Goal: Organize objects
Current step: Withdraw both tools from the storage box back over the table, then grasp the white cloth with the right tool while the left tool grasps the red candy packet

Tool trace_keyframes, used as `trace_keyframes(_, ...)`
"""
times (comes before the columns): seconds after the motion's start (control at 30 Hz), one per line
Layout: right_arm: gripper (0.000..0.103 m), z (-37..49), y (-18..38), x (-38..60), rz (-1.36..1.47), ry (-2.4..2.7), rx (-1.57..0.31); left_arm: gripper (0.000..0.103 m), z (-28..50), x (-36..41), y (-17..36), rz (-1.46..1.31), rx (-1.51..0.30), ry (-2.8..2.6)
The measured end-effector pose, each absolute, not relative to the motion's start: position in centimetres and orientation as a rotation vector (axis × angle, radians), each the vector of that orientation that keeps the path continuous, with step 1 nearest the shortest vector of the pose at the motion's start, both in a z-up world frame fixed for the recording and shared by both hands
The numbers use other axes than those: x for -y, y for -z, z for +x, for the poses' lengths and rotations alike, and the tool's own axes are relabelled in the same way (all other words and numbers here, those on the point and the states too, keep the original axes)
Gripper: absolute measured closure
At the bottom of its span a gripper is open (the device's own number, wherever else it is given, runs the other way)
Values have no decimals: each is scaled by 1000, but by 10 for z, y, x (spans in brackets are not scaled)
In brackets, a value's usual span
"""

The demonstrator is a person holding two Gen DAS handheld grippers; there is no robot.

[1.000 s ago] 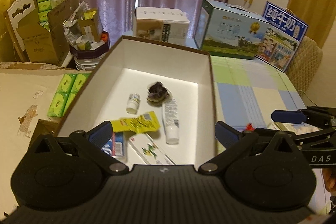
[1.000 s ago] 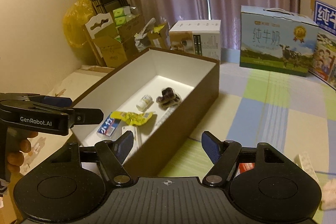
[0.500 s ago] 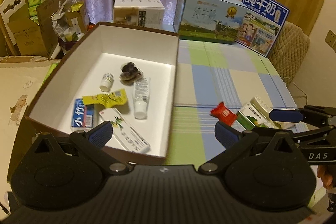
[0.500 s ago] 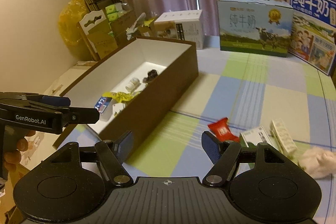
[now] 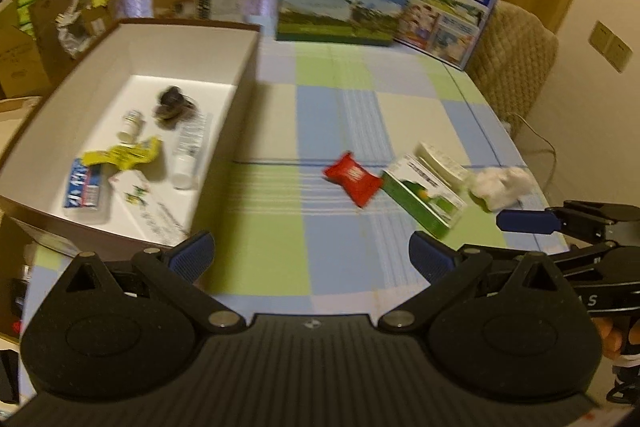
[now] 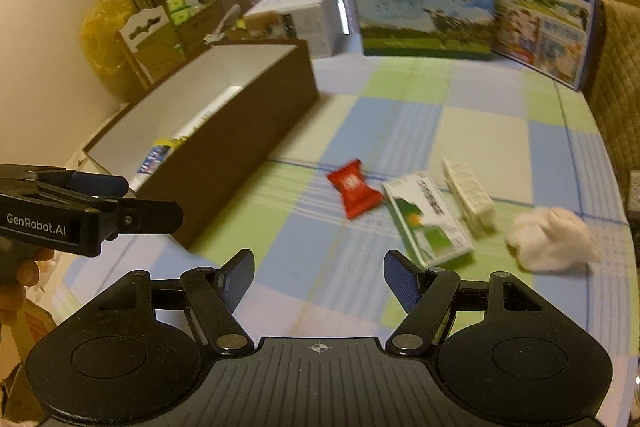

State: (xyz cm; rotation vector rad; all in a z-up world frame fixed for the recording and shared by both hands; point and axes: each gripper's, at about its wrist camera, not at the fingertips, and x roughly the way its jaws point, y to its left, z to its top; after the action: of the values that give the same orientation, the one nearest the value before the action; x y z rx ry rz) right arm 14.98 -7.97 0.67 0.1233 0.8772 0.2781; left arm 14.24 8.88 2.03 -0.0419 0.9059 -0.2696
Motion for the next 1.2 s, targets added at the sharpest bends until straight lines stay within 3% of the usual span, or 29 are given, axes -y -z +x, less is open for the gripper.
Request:
trace_keyframes(0.67, 34, 128, 11, 173, 178, -82, -897, 1, 140, -4, 11, -1, -990, 337)
trace_keyframes(1.2, 34, 192, 32, 233, -127, -95, -810, 5, 174, 4, 34, 8, -1016, 234)
